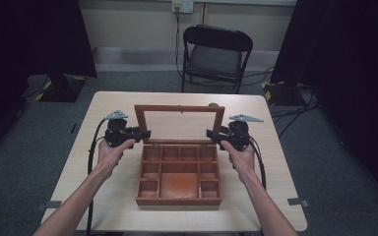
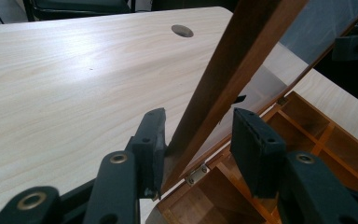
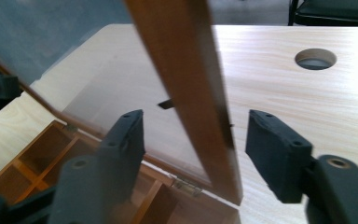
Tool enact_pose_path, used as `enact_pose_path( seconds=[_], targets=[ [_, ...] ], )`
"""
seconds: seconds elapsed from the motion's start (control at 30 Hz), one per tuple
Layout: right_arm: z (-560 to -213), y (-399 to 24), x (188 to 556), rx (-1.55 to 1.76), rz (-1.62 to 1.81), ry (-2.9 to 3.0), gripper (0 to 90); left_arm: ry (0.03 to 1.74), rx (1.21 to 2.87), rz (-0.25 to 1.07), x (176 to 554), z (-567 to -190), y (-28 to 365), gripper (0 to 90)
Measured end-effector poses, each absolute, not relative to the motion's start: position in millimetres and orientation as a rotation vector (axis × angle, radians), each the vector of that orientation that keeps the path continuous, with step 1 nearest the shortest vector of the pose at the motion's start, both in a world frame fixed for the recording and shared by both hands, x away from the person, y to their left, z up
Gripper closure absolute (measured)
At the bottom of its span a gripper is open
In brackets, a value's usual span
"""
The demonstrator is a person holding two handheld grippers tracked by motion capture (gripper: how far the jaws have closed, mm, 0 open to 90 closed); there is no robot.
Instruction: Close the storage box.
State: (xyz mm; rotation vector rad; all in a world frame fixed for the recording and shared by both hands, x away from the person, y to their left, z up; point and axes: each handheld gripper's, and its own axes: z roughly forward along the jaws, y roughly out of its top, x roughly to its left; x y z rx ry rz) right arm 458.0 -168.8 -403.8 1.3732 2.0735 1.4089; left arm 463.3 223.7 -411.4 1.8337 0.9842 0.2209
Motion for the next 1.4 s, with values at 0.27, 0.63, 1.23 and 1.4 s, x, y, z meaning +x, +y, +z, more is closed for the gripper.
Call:
enact_pose_path(
  seconds=[0.27, 0.63, 1.23, 1.4],
  targets=[
    [-402.9, -165.4, 453.8, 1.397, 1.410, 2.109, 39.1, 0.981, 1.841, 0.222, 456.6, -406.9, 226.0, 54.6],
    [-404.6, -166.5, 444.8, 1.415, 1.412, 2.114, 33.6, 0.983, 1.845, 0.219, 445.4, -409.9, 227.1, 47.8],
    [-407.7, -170.1, 427.4, 1.444, 1.412, 2.144, 31.3, 0.953, 1.888, 0.216, 436.4, -410.2, 229.4, 48.6],
    [-408.1, -168.5, 426.2, 1.433, 1.403, 2.149, 29.5, 0.957, 1.904, 0.205, 436.2, -408.9, 230.2, 48.8]
  ],
)
